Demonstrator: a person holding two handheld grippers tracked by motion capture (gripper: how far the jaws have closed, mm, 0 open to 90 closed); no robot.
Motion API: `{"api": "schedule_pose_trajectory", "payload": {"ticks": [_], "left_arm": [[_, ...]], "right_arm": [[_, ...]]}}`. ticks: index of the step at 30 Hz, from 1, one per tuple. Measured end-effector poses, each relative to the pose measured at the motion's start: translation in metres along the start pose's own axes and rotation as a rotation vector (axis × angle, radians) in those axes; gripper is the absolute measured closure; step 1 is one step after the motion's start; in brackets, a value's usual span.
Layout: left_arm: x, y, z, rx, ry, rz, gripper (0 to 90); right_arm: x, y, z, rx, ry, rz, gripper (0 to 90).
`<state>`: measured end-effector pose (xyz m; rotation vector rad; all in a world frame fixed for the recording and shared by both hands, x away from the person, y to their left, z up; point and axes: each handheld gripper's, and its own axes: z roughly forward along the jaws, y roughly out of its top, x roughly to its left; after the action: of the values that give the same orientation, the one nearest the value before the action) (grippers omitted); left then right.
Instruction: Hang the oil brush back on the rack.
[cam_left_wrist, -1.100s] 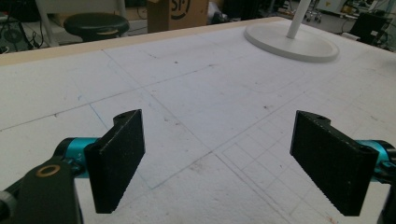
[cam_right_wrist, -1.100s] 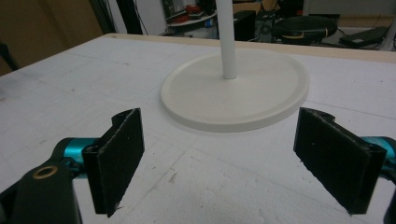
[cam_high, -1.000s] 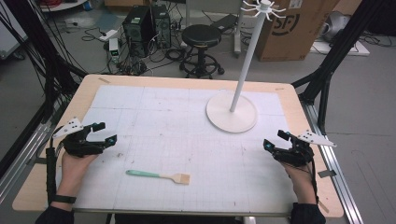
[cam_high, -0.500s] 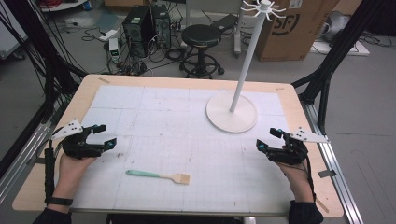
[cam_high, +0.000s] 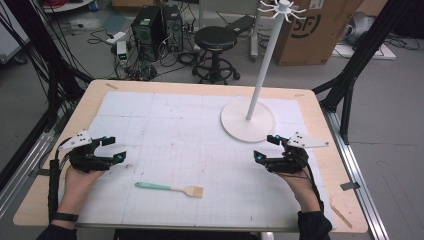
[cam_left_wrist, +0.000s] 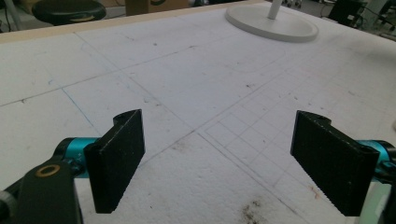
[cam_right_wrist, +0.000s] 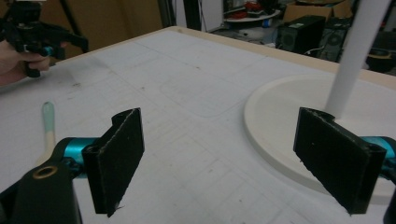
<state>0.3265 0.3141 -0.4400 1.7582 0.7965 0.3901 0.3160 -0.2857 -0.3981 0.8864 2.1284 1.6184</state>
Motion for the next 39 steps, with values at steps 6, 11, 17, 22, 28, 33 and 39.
{"api": "schedule_pose_trajectory", "payload": {"ticks": [6, 11, 17, 22, 28, 33, 39], "left_arm": [[0.001, -0.005, 0.004, 0.013, 0.010, -0.006, 18.4], [0.000, -0.006, 0.005, 0.014, 0.009, -0.003, 18.5], [-0.001, -0.006, 0.006, 0.024, 0.019, 0.006, 18.7], [-0.001, -0.006, 0.006, 0.026, 0.017, 0.006, 18.7], [-0.002, -0.006, 0.006, 0.031, 0.018, 0.011, 19.2], [-0.002, -0.006, 0.007, 0.032, 0.018, 0.011, 19.4], [-0.002, -0.006, 0.007, 0.032, 0.017, 0.011, 19.5]], "right_arm": [[0.013, 0.006, 0.019, 0.019, 0.056, -0.021, 15.4], [0.024, 0.012, 0.036, 0.041, 0.099, -0.042, 15.5], [0.038, 0.015, 0.053, 0.060, 0.143, -0.055, 15.5], [0.047, 0.017, 0.063, 0.071, 0.172, -0.067, 15.5], [0.064, 0.019, 0.078, 0.089, 0.224, -0.082, 15.5], [0.081, 0.020, 0.095, 0.129, 0.275, -0.097, 15.5], [0.093, 0.020, 0.111, 0.156, 0.304, -0.108, 15.5]]}}
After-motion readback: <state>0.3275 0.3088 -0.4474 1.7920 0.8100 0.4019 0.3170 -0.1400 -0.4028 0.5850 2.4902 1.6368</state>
